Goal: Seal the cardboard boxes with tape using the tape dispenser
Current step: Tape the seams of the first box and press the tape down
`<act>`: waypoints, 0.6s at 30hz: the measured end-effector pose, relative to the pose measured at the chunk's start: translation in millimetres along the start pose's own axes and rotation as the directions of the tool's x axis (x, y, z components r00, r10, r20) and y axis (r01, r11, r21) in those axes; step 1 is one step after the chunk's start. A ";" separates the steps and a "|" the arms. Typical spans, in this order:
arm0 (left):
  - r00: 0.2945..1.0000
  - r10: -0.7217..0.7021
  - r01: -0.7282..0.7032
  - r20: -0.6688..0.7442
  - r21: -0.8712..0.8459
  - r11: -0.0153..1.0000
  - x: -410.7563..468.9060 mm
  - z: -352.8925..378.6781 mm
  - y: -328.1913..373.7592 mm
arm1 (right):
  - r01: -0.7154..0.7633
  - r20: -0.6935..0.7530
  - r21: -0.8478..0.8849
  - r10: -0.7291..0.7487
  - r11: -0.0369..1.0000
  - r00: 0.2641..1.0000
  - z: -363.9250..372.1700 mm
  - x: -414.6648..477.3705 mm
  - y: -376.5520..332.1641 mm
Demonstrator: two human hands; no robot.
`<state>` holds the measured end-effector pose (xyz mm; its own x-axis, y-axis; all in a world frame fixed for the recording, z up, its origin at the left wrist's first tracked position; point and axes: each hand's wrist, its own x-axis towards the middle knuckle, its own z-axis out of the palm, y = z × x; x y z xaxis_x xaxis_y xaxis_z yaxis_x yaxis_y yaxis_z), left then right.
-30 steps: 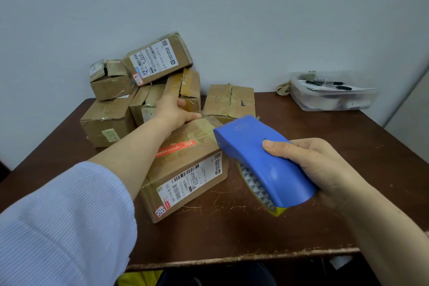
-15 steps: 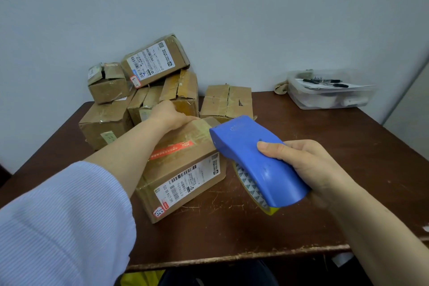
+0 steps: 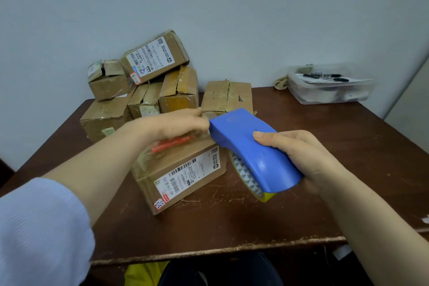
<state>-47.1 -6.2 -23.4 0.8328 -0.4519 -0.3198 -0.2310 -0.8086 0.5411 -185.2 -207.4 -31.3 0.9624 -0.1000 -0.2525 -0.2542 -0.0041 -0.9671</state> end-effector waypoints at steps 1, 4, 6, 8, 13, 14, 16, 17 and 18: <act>0.997 -0.017 0.007 0.074 0.134 0.991 -4.9 -0.6 2.3 | -0.001 -0.004 0.001 0.001 1.000 1.000 -0.6 1.0 0.5; 1.000 -0.012 0.016 -0.016 0.316 0.949 -9.0 10.4 0.0 | 0.000 -0.003 -0.003 0.000 1.000 1.000 -0.6 0.3 1.3; 0.997 0.026 -0.002 -0.076 0.298 0.955 -6.6 14.7 -2.6 | 0.002 -0.010 -0.003 -0.002 1.000 1.000 -2.8 -1.6 2.4; 0.995 0.025 0.001 -0.092 0.274 0.962 -4.6 15.4 -5.0 | 0.001 -0.011 -0.011 -0.001 1.000 1.000 -6.5 -6.2 6.1; 0.994 0.032 -0.004 -0.105 0.250 0.968 -2.1 14.7 -6.4 | -0.053 0.016 -0.020 0.053 0.998 0.998 -23.4 -33.7 22.4; 0.994 0.033 -0.005 -0.108 0.245 0.969 -2.1 15.2 -6.1 | -0.073 0.028 -0.010 0.073 0.997 0.997 -27.2 -37.6 23.9; 0.994 0.021 0.005 -0.110 0.232 0.973 -2.3 14.8 -6.0 | -0.103 0.040 -0.035 0.105 0.994 0.994 -29.1 -39.9 22.6; 0.994 0.016 0.008 -0.106 0.225 0.974 -2.8 14.3 -6.1 | -0.117 0.035 -0.076 0.120 0.990 0.992 -27.7 -38.6 21.8; 0.995 0.012 0.011 -0.100 0.227 0.974 -3.6 14.3 -6.3 | -0.126 0.023 -0.124 0.130 0.984 0.991 -25.2 -35.8 20.8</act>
<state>-55.9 -4.9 -36.8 0.8759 -0.4221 -0.2337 -0.3303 -0.8777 0.3471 -227.3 -229.0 -41.6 0.9230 -0.0772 -0.3769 -0.3837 -0.1150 -0.9163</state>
